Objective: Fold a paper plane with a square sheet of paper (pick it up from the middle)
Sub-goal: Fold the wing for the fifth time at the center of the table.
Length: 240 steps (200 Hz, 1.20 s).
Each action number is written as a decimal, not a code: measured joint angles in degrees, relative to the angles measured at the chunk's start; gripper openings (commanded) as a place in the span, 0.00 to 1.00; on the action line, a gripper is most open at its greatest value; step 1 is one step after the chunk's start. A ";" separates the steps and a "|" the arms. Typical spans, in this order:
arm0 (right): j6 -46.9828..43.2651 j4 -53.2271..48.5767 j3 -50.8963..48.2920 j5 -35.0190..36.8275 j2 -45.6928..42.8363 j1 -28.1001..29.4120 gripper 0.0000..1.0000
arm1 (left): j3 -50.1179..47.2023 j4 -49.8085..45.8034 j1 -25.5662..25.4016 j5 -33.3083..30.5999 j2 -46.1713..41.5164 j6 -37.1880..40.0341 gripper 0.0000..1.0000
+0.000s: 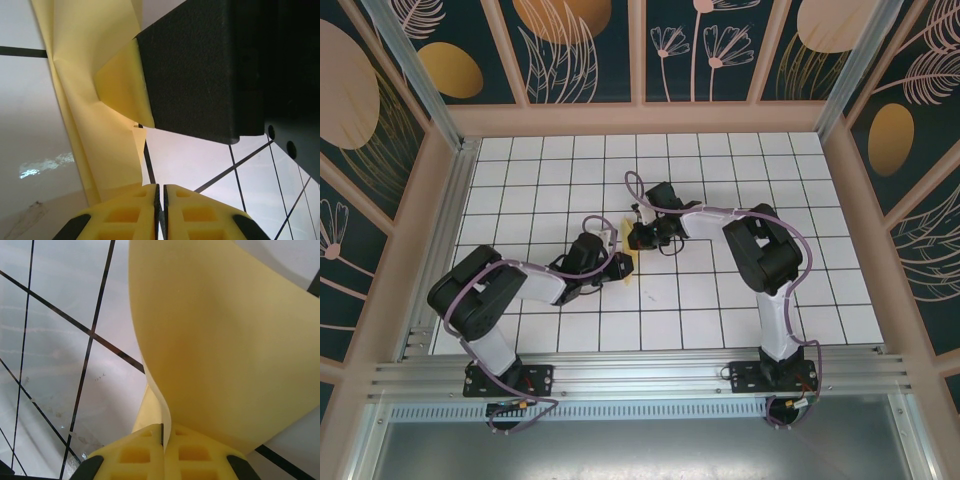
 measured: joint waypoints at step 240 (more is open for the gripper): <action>3.30 8.92 -5.64 -6.97 0.00 -3.06 0.00 | -3.58 4.28 2.21 -5.95 -3.58 -5.88 0.27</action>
